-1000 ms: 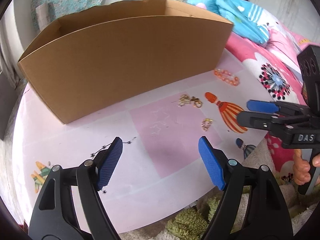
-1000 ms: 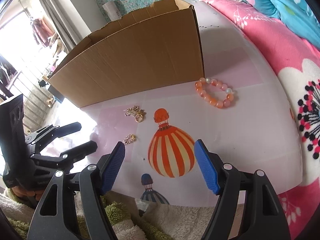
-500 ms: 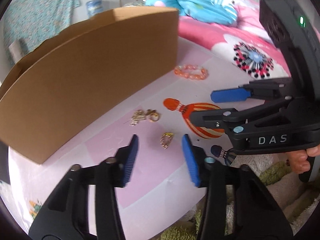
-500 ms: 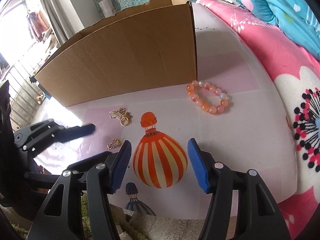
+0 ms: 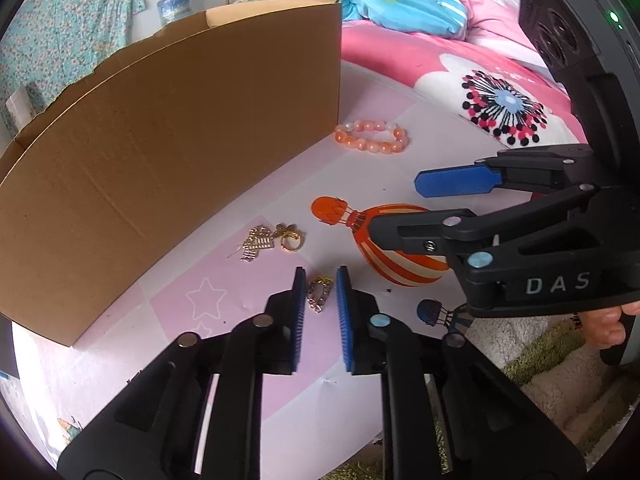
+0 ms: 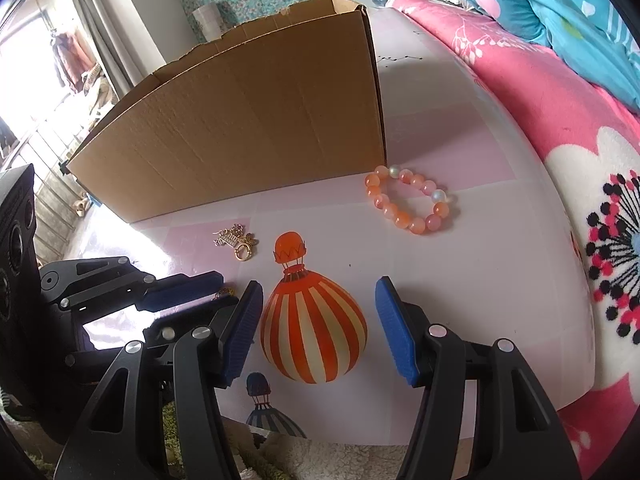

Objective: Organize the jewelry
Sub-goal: 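Close the left gripper on a small gold charm on the table, then close the right gripper on a gold ring beside the charms while the left gripper holds the charm, then carry the held ring and charm over the box with both grippers, then open the right gripper then the left gripper to drop the pieces into the box, then withdraw both open grippers from the box back over the table, then move the open left gripper down to a small gold coil charm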

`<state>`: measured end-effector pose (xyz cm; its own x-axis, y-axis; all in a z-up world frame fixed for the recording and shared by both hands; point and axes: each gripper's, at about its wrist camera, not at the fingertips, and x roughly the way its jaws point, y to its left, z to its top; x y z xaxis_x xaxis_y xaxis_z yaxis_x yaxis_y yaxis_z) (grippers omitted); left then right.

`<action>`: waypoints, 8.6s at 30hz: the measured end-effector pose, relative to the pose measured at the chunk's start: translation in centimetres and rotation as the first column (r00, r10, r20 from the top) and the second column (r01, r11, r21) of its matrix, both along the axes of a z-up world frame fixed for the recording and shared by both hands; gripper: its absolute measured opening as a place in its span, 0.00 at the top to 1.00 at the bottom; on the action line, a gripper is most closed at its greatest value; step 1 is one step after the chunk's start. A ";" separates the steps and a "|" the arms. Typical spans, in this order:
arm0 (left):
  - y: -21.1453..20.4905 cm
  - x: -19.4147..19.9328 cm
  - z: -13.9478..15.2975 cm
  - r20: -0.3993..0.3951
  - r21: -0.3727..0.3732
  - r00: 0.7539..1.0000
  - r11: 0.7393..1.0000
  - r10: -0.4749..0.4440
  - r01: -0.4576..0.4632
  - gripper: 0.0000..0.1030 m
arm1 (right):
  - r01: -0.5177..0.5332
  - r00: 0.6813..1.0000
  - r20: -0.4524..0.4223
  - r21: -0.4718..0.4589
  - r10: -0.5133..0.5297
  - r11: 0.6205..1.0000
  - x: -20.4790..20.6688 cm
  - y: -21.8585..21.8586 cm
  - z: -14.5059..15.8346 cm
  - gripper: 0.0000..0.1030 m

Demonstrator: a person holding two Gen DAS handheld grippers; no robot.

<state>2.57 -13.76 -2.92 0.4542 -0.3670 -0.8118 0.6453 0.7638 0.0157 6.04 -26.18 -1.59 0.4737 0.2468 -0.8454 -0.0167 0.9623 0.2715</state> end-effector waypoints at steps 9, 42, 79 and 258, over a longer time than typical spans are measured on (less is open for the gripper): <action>0.5 0.4 0.1 0.002 -0.013 1.000 1.000 0.009 -0.009 1.00 | 0.011 1.000 0.003 0.018 -0.011 1.000 0.0 -0.1 0.0 0.44; 8.3 2.4 1.6 0.025 -0.068 0.969 0.967 0.246 -0.244 1.00 | -0.087 0.996 0.024 0.047 0.086 0.995 2.0 2.8 0.8 0.56; 7.9 2.7 0.4 0.012 -0.064 0.976 0.974 0.218 -0.217 1.00 | -0.202 0.978 0.022 -0.171 0.208 0.964 3.4 8.1 -0.1 0.88; 3.3 3.2 1.1 -0.001 -0.134 0.996 0.987 0.084 -0.084 0.84 | -0.066 0.998 0.023 -0.013 0.066 0.998 1.1 2.7 0.7 0.46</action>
